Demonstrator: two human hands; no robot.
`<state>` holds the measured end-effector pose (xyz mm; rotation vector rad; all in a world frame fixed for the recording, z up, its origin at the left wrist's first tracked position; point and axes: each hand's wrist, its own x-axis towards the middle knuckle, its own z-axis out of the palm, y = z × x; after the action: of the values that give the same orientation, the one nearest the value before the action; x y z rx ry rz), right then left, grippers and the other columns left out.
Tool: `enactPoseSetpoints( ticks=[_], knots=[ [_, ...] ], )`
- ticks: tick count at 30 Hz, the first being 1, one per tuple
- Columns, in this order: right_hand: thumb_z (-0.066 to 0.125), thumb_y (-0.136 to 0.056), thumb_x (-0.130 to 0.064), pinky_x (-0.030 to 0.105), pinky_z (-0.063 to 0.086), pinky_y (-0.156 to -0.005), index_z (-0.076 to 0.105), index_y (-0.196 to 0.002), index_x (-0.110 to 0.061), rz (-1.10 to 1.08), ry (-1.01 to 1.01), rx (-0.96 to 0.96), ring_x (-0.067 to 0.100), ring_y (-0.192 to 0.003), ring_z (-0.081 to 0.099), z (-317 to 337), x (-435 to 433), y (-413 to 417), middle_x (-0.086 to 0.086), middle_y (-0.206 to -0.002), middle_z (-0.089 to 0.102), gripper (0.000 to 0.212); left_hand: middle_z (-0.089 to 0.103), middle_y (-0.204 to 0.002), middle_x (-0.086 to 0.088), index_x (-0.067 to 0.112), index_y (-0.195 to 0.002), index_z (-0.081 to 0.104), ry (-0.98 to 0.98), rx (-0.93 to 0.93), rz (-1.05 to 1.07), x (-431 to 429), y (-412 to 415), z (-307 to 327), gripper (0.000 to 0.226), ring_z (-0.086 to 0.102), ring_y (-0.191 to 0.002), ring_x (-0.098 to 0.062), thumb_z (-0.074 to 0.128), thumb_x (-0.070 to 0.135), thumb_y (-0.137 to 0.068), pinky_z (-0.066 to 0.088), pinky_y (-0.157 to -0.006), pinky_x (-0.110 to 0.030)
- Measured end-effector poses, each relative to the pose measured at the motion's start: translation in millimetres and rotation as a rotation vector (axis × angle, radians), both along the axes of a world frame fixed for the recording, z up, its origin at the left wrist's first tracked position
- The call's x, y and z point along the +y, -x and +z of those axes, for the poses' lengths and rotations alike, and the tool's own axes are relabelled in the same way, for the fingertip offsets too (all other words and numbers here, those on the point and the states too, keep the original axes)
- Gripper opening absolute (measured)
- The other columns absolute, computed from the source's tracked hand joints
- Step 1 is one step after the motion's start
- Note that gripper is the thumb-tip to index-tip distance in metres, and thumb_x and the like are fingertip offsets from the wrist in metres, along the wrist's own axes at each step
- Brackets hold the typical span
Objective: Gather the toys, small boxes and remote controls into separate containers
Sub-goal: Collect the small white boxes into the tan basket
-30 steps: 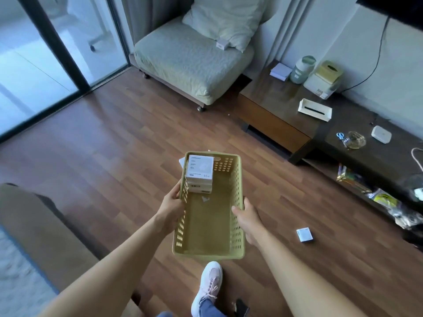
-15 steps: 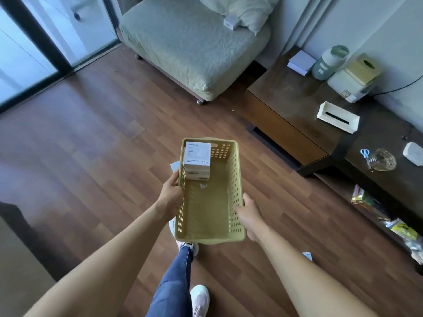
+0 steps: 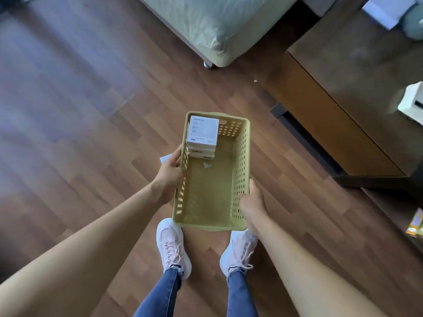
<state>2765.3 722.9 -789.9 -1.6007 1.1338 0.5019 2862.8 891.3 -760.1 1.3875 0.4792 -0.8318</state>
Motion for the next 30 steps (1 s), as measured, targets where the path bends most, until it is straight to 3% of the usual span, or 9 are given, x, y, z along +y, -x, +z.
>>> enactPoseSetpoints(
  ticks=[6,8,10,12,15,19,22,27,30],
  knots=[
    [0.031,-0.081,0.003,0.050,0.054,-0.089,0.057,-0.100,-0.030,0.046,-0.019,0.034,0.026,-0.096,0.065,-135.4,-18.5,-18.7,-0.002,-0.101,0.069,0.046,0.073,-0.098,0.002,0.049,-0.101,0.065,-0.074,0.068,0.017,-8.3,-10.4,-131.0,0.075,0.069,-0.084,-0.013,0.042,-0.019,-0.082,0.056,-0.069,-0.026],
    [0.032,-0.084,0.004,0.050,0.054,-0.090,0.057,-0.106,-0.024,0.052,-0.019,0.041,0.029,-0.098,0.065,-180.3,-24.0,-19.9,0.002,-0.104,0.069,0.044,0.072,-0.104,0.006,0.046,-0.111,0.061,-0.108,0.097,0.046,-5.3,-6.9,-178.8,0.065,0.068,-0.091,-0.012,0.046,-0.012,-0.086,0.055,-0.080,-0.026],
    [0.031,-0.088,0.005,0.050,0.053,-0.092,0.056,-0.113,-0.019,0.048,-0.026,0.049,0.031,-0.099,0.065,-215.3,-32.4,-22.8,0.006,-0.106,0.068,0.043,0.063,-0.124,0.005,0.035,-0.138,0.044,-0.186,0.139,0.100,0.7,-5.9,-219.1,0.058,0.061,-0.111,-0.014,0.052,0.001,-0.092,0.044,-0.101,-0.033],
    [0.031,-0.089,0.006,0.050,0.052,-0.094,0.054,-0.120,-0.017,0.054,-0.026,0.047,0.030,-0.101,0.065,-245.1,-39.0,-27.9,0.007,-0.111,0.067,0.044,0.051,-0.140,-0.001,0.025,-0.146,0.034,-0.333,0.128,0.097,8.4,-4.4,-255.3,0.061,0.051,-0.122,-0.015,0.054,0.005,-0.092,0.037,-0.103,-0.030],
    [0.033,-0.091,0.003,0.050,0.050,-0.098,0.048,-0.130,-0.016,0.084,-0.012,0.029,0.028,-0.108,0.063,-288.9,-46.5,-40.1,0.008,-0.121,0.064,0.046,0.039,-0.148,-0.001,0.025,-0.148,0.031,-0.636,0.011,-0.090,16.1,-9.6,-302.1,0.068,0.045,-0.122,-0.015,0.057,0.005,-0.089,0.034,-0.092,-0.023],
    [0.035,-0.091,0.002,0.049,0.052,-0.095,0.050,-0.127,-0.017,0.113,-0.005,-0.001,0.027,-0.105,0.064,-329.0,-52.6,-59.9,0.006,-0.119,0.064,0.044,0.014,-0.159,-0.002,0.025,-0.152,0.017,-0.932,-0.183,-0.497,23.4,-25.0,-353.3,0.080,0.011,-0.145,-0.021,0.061,0.011,-0.086,0.022,-0.112,-0.036],
    [0.034,-0.094,0.001,0.048,0.053,-0.094,0.052,-0.123,-0.021,0.145,-0.001,-0.024,0.023,-0.103,0.064,-344.5,-56.7,-72.8,0.001,-0.116,0.065,0.040,-0.005,-0.161,-0.004,0.031,-0.152,0.004,-1.079,-0.227,-0.701,25.9,-36.9,-380.3,0.089,-0.008,-0.147,-0.024,0.063,0.019,-0.087,0.013,-0.117,-0.039],
    [0.034,-0.095,-0.004,0.049,0.046,-0.103,0.039,-0.139,-0.028,0.183,0.025,-0.023,0.023,-0.120,0.055,-372.4,-60.7,-76.2,0.000,-0.135,0.055,0.051,0.003,-0.157,-0.012,0.034,-0.150,0.004,-1.243,-0.300,-0.895,41.2,-43.0,-415.9,0.086,-0.004,-0.146,-0.033,0.061,0.019,-0.088,0.011,-0.118,-0.045],
    [0.033,-0.095,-0.004,0.048,0.044,-0.105,0.035,-0.142,-0.027,0.182,0.035,-0.016,0.023,-0.124,0.052,-380.1,-59.7,-73.6,-0.001,-0.139,0.051,0.052,0.022,-0.149,-0.016,0.032,-0.148,0.017,-1.299,-0.415,-0.962,51.1,-37.0,-420.6,0.075,0.015,-0.140,-0.036,0.058,0.018,-0.087,0.019,-0.114,-0.049]
  ],
)
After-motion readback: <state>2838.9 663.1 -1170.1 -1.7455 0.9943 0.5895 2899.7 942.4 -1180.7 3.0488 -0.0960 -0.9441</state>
